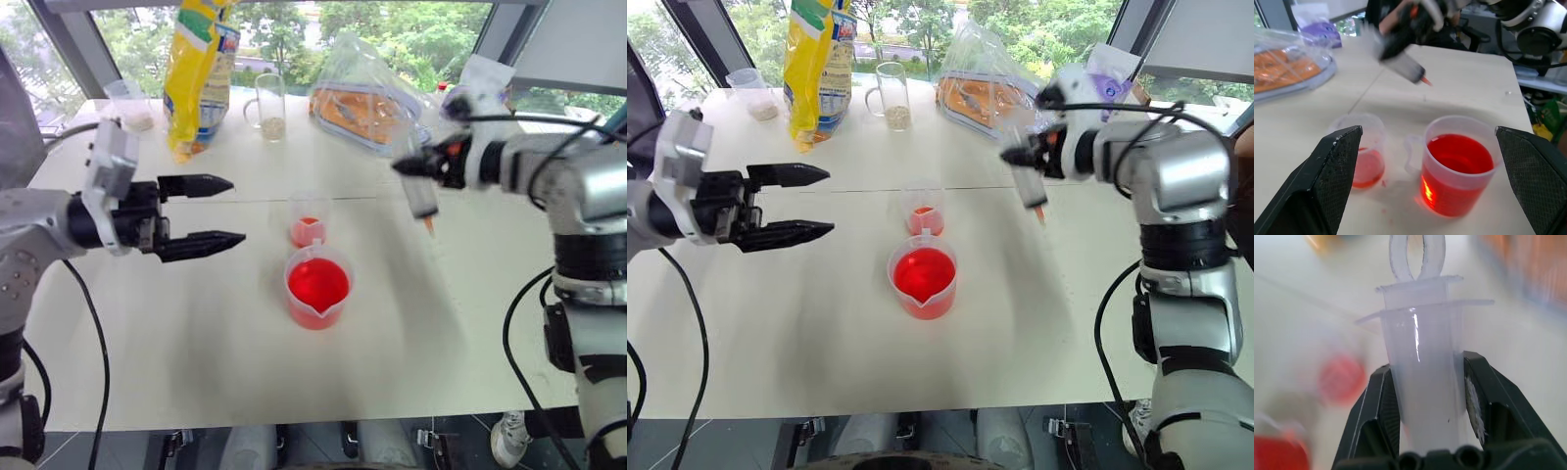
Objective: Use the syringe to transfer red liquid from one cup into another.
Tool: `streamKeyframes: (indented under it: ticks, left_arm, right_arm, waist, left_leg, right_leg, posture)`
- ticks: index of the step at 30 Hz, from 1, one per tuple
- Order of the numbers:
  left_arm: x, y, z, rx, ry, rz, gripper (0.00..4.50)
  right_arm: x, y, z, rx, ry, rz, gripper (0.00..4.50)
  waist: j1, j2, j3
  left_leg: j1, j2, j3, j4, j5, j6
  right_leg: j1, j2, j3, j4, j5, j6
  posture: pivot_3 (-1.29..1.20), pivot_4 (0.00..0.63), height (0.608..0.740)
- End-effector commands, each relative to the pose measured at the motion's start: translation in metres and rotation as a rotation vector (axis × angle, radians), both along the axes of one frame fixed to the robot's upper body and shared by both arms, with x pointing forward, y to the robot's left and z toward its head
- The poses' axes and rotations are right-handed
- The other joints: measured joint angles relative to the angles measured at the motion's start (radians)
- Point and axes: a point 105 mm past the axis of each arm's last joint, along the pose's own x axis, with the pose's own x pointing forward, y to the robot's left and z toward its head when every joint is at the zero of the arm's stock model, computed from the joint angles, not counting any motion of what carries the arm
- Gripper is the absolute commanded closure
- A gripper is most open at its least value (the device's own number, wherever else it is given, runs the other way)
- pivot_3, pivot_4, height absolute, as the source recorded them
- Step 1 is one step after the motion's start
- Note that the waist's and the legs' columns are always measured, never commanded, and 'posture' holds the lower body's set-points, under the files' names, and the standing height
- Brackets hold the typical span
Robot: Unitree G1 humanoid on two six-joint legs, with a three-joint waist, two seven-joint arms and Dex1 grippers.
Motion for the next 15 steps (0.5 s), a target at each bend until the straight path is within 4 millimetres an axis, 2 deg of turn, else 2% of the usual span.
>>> streamKeyframes:
  ticks: [1, 3, 7, 11, 15]
  left_arm:
    - [0.011, 0.004, 0.02, -0.067, -0.054, 0.023, 0.0]
    - [0.015, 0.003, 0.025, -0.082, -0.055, 0.018, 0.0]
    - [0.019, -0.006, 0.035, -0.086, -0.061, -0.031, 0.0]
    - [0.021, -0.012, 0.037, -0.068, -0.057, -0.067, 0.0]
    - [0.022, -0.015, 0.038, -0.066, -0.051, -0.082, 0.0]
  right_arm:
    - [-0.033, 0.02, 0.042, 0.177, -0.243, 0.196, 3.07]
    - [-0.048, 0.029, 0.054, 0.269, -0.3, 0.285, 3.07]
    - [-0.083, 0.058, 0.051, 0.37, -0.277, 0.556, 3.07]
    - [-0.105, 0.08, 0.036, 0.421, -0.243, 0.716, 3.07]
    - [-0.108, 0.094, 0.01, 0.39, -0.219, 0.755, 3.07]
  waist:
    - [0.0, 0.0, 0.0]
    - [-0.001, 0.0, 0.0]
    - [-0.002, 0.0, 0.0]
    - [-0.002, 0.0, 0.0]
    - [-0.002, 0.0, 0.0]
  left_leg:
    - [0.0, 0.0, 0.0, 0.0, 0.0, 0.0]
    - [0.0, 0.0, 0.0, 0.001, 0.0, 0.0]
    - [0.0, 0.0, 0.0, 0.001, 0.001, -0.001]
    - [0.0, 0.0, 0.0, 0.001, 0.0, -0.001]
    - [0.0, 0.0, 0.0, 0.001, 0.0, -0.001]
  right_leg:
    - [0.001, 0.0, 0.0, 0.0, 0.0, 0.0]
    - [0.001, 0.0, 0.0, 0.0, 0.001, 0.001]
    - [0.001, 0.0, 0.0, 0.0, 0.001, 0.002]
    - [0.001, 0.0, 0.0, 0.0, 0.001, 0.002]
    - [0.001, 0.0, 0.0, 0.0, 0.001, 0.002]
  posture:
    - [0.0, 0.15, 0.74]
    - [0.0, 0.15, 0.74]
    - [0.0, 0.15, 0.74]
    - [0.0, 0.15, 0.74]
    - [0.0, 0.15, 0.74]
